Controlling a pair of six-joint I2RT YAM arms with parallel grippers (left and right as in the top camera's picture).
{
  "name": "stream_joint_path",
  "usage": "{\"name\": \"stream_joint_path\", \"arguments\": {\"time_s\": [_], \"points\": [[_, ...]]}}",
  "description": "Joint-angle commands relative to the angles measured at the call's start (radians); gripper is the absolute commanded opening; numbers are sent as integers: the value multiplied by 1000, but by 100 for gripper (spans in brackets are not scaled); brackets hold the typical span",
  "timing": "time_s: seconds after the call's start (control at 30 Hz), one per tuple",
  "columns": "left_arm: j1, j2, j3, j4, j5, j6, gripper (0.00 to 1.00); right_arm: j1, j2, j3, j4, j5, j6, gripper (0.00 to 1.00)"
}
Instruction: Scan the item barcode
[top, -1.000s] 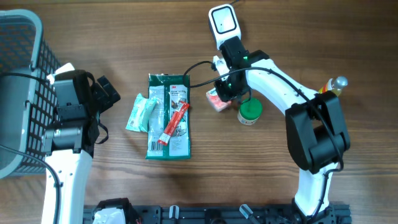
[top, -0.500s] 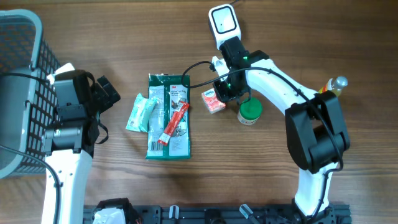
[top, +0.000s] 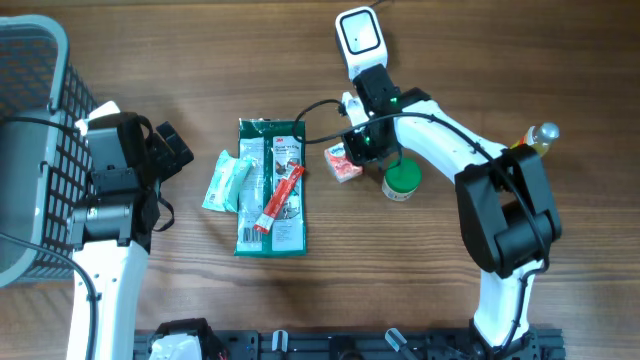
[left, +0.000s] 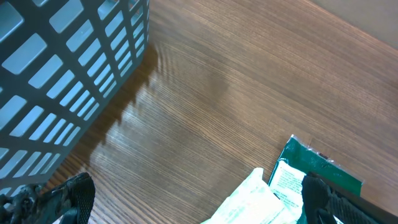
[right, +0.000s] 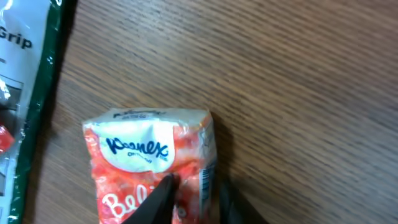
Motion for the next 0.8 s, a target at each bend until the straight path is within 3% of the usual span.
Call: {"name": "stream_joint_path", "arguments": {"time_s": [0.0,0.07,0.17,0.33,0.47,0.77], "points": [[4,-2,8,1,-13,9,100,5,19,-26,8,-6,8,14],[4,-2,8,1,-13,9,100,4,1,21,-35,-6,4,4],[4,-2,8,1,-13,9,100,27,-81,136,-135,122,-3,4],[4,-2,8,1,-13,9,100,243,-158,141,-237,685,-17,4],[4,-2,8,1,-13,9,100,470,-142,50,-196,1099,17,4],[4,-2,8,1,-13,9,100,526,48,-27,-55,1236,58,4]]}}
